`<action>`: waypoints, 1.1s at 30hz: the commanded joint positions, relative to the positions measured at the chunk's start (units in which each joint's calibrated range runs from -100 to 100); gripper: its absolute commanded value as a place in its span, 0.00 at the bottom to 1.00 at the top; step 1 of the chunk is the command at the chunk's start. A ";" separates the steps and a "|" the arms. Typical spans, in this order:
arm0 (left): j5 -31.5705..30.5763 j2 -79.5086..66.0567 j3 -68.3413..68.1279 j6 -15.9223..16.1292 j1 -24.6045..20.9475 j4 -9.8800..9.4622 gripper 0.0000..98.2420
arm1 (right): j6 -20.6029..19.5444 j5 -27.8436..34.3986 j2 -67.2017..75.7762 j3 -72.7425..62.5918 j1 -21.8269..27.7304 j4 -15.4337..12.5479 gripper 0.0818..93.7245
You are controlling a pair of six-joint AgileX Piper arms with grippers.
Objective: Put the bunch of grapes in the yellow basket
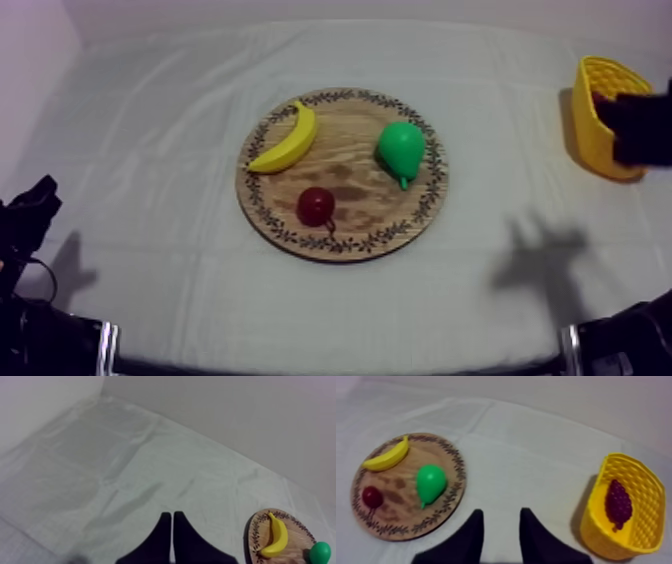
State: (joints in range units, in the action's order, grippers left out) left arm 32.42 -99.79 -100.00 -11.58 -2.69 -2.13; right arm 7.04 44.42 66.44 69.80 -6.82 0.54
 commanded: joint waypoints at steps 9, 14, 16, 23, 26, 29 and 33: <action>-0.01 0.05 0.00 0.00 -0.03 0.01 0.00 | -5.44 -0.92 28.29 20.78 -1.77 5.82 0.09; -0.01 0.05 0.00 0.01 -0.03 0.01 0.00 | -4.82 -4.95 29.14 25.85 3.13 3.59 0.07; -0.01 0.05 0.00 0.01 -0.03 0.01 0.00 | -4.30 -6.11 29.23 27.74 4.69 2.53 0.07; -0.01 0.05 0.00 0.02 -0.03 0.01 0.00 | -4.62 -6.10 29.24 29.79 7.09 -0.88 0.01; -0.01 0.05 0.00 -0.01 -0.03 0.01 0.00 | -1.80 -6.11 29.23 29.91 7.26 -1.15 0.00; -0.01 0.05 0.00 -0.01 -0.03 0.01 0.00 | 2.64 -6.11 29.23 29.95 7.33 -1.25 0.00; -0.01 0.05 0.00 0.00 -0.03 0.01 0.00 | 5.96 -6.11 29.23 29.97 7.35 -1.28 0.00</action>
State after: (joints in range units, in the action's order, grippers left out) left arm 32.42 -99.79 -100.00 -11.56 -2.69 -2.13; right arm 6.57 38.16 95.71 99.77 0.50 -0.71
